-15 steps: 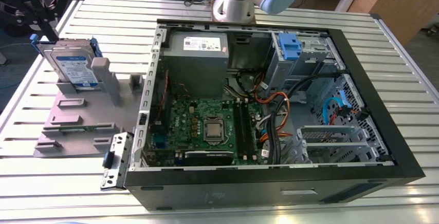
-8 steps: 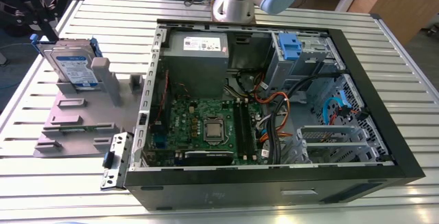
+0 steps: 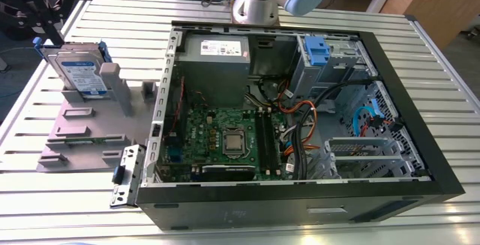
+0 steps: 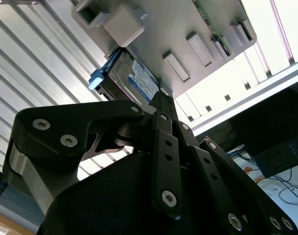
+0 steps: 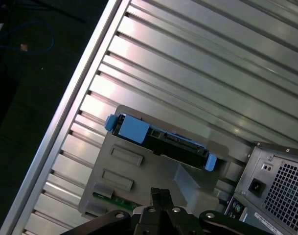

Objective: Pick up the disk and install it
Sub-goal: 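Pick up the disk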

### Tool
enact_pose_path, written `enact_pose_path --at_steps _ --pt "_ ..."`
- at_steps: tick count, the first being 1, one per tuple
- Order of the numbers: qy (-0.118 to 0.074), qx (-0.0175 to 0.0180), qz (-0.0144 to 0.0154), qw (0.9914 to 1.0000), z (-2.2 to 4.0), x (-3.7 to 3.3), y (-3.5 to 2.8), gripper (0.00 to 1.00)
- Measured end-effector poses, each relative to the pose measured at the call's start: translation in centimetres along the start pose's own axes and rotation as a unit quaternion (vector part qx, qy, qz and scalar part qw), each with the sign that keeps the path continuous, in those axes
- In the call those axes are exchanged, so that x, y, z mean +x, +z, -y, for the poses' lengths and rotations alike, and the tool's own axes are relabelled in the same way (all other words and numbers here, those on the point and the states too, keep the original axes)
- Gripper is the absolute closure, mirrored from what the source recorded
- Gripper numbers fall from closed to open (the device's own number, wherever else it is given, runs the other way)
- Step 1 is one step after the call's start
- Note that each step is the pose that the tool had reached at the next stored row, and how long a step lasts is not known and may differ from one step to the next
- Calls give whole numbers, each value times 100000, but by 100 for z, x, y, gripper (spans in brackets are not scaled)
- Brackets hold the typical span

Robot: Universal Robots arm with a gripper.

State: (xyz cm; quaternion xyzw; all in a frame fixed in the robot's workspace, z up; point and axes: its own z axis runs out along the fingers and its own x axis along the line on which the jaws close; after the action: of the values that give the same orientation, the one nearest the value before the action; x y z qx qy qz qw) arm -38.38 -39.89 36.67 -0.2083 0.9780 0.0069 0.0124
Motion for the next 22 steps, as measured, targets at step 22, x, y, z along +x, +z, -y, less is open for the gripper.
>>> enact_pose_path --at_steps 22 --pt "-802 -22 -6 99997 0 0 0 89"
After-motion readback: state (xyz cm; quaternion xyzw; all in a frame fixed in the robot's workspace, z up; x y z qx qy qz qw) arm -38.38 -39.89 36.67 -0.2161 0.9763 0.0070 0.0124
